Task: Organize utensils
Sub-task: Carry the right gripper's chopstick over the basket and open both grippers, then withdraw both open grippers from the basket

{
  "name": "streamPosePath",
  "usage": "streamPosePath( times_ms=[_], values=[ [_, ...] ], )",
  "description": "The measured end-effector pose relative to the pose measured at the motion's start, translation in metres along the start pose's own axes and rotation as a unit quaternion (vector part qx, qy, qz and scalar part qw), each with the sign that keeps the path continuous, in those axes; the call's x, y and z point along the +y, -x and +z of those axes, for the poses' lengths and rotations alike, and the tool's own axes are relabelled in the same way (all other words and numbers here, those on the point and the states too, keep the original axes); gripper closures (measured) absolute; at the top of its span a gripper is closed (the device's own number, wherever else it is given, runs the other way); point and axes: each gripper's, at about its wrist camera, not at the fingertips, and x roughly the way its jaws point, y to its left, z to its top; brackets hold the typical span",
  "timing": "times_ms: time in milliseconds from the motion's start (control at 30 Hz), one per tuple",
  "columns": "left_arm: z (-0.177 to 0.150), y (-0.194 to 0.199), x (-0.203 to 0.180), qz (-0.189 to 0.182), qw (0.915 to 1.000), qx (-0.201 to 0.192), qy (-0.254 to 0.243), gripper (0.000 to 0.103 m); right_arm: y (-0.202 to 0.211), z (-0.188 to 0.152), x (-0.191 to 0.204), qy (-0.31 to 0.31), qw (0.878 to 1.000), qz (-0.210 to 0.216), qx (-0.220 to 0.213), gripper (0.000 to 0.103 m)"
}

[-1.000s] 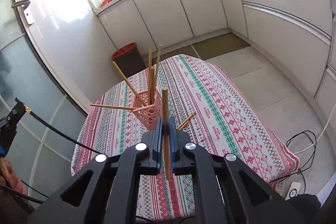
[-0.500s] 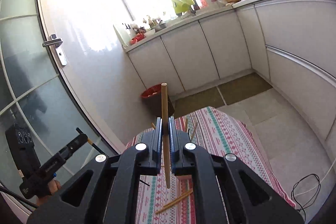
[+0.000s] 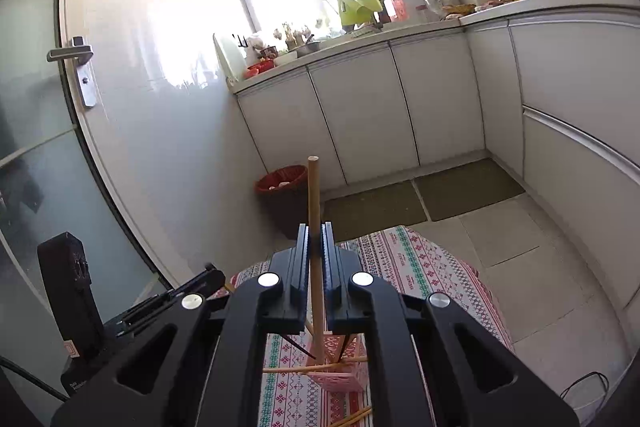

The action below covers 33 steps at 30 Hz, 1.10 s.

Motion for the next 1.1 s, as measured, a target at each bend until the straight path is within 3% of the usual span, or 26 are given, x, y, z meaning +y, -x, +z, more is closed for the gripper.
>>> streamPosePath(
  times_ms=[100, 267, 367, 533, 633, 833, 900, 1000, 1100],
  values=[
    [-0.004, 0.014, 0.010, -0.005, 0.9989, -0.038, 0.028, 0.070, -0.019, -0.007, -0.003, 0.002, 1.000, -0.006, 0.014, 0.097],
    [0.009, 0.054, 0.031, 0.019, 0.9919, -0.110, 0.060, 0.062, -0.041, -0.017, -0.001, 0.013, 0.999, -0.015, 0.029, 0.097],
    [0.010, 0.065, 0.042, 0.024, 0.9884, -0.127, 0.079, 0.050, -0.052, -0.024, 0.004, 0.018, 0.999, -0.014, 0.033, 0.097],
    [0.008, 0.059, 0.053, 0.021, 0.9893, -0.110, 0.093, 0.049, -0.076, -0.035, 0.015, 0.031, 0.998, -0.003, 0.049, 0.096],
    [0.007, 0.059, 0.047, 0.018, 0.9910, -0.104, 0.083, 0.048, -0.080, -0.036, 0.017, 0.025, 0.998, -0.002, 0.054, 0.087],
    [0.006, 0.063, 0.028, 0.013, 0.9943, -0.092, 0.052, 0.045, -0.056, -0.032, 0.018, 0.032, 0.999, -0.007, 0.043, 0.086],
    [0.004, 0.065, 0.020, 0.014, 0.9954, -0.085, 0.043, 0.043, -0.044, -0.033, 0.018, 0.032, 0.999, -0.011, 0.038, 0.077],
    [0.002, 0.068, 0.009, 0.015, 0.9963, -0.079, 0.030, 0.041, -0.027, -0.034, 0.018, 0.036, 0.999, -0.019, 0.031, 0.072],
    [-0.004, 0.077, -0.001, 0.023, 0.9961, -0.081, 0.024, 0.029, -0.012, -0.036, 0.016, 0.037, 0.999, -0.023, 0.031, 0.064]
  ],
)
